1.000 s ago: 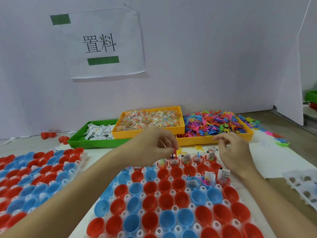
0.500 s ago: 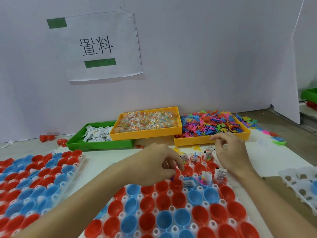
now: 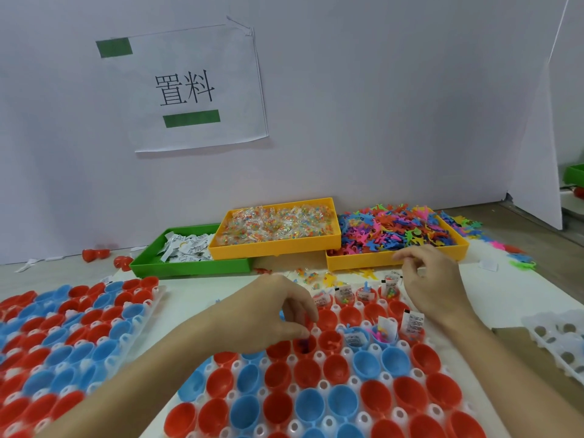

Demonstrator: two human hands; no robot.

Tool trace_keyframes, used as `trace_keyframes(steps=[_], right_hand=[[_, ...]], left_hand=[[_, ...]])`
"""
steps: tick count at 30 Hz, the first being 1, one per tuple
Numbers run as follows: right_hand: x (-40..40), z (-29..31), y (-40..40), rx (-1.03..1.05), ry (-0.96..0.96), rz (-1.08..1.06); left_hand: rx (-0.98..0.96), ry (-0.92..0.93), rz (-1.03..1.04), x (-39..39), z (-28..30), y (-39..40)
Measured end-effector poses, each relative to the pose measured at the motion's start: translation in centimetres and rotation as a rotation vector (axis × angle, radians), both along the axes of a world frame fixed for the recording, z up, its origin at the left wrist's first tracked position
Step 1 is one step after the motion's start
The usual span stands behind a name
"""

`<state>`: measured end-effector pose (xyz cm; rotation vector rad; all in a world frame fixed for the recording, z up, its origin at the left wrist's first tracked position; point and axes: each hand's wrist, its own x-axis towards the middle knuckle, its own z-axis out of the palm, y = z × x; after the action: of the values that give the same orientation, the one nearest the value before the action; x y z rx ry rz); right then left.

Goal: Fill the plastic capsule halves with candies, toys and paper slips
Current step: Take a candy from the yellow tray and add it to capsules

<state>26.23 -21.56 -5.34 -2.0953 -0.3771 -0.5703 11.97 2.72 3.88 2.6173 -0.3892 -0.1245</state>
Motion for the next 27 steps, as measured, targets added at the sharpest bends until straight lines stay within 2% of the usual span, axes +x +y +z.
trace_keyframes(steps=[9, 19, 22, 27], right_hand=[[-0.1, 0.1, 0.0, -0.007, 0.010, 0.002], [-0.1, 0.2, 0.0, 0.008, 0.009, -0.003], [-0.1, 0.2, 0.0, 0.025, 0.013, -0.001], [-0.1, 0.1, 0.1, 0.027, 0.021, 0.002]], left_hand=[[0.030, -0.173, 0.234, 3.5, 0.4, 2.0], [0.170, -0.114, 0.249, 10.4, -1.3, -1.4], [0.264, -0.056, 0.254, 11.1, -1.9, -1.7], [0.285, -0.068, 0.217, 11.1, -2.0, -1.6]])
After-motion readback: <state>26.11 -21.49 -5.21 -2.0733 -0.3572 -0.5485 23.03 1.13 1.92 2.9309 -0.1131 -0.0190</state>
